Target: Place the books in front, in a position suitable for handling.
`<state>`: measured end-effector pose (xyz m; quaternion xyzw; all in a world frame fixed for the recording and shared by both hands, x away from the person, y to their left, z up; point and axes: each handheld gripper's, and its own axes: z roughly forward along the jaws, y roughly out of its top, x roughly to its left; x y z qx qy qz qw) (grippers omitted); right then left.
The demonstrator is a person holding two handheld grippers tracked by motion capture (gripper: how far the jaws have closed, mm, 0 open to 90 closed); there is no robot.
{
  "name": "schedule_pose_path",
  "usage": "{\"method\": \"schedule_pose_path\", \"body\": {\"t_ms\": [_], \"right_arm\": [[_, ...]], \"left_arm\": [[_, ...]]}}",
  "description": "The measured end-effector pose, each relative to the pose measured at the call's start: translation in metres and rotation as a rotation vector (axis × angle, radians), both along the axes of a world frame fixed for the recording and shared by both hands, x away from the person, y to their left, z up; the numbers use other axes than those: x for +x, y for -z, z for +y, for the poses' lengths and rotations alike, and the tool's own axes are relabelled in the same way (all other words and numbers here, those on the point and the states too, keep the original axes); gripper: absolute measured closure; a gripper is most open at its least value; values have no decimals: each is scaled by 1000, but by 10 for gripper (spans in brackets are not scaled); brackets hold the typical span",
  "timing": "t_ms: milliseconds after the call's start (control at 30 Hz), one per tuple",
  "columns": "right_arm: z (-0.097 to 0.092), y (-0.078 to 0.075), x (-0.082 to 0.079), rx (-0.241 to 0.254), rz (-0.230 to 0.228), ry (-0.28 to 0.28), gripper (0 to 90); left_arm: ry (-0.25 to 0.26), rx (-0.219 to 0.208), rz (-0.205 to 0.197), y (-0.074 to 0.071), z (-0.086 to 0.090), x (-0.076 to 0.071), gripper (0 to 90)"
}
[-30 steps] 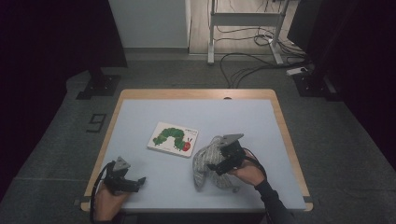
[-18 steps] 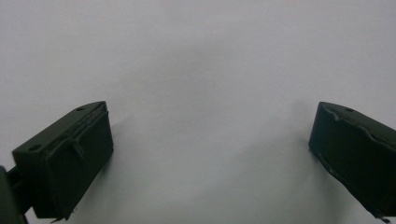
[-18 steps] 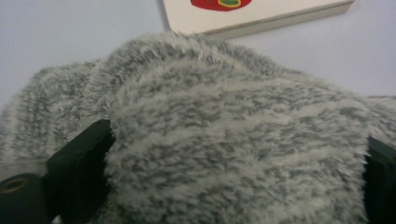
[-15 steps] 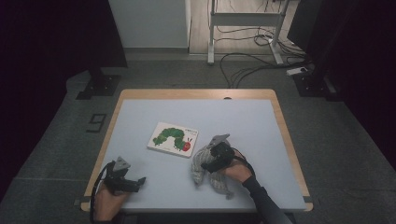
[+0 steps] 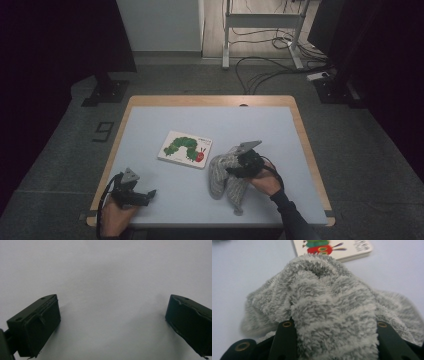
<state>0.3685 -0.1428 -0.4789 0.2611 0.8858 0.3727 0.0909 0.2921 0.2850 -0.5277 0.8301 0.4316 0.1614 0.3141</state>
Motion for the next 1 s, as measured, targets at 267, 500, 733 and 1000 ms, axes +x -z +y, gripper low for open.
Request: {"method": "schedule_pose_path", "body": {"t_ms": [267,500,733,1000], "right_arm": [[-40,-22,-6,5,-26,62,575],[-75,-30,-12,8,-40,138,575],[-111,-31,-19,4,-47,220,575],[-146,-9,-23,-27,-33,323,573]], "left_arm": [[0,0,0,0,0,0,0],[0,0,2,0,0,0,0],[1,0,3,0,0,0,0],[1,0,4,0,0,0,0]]}}
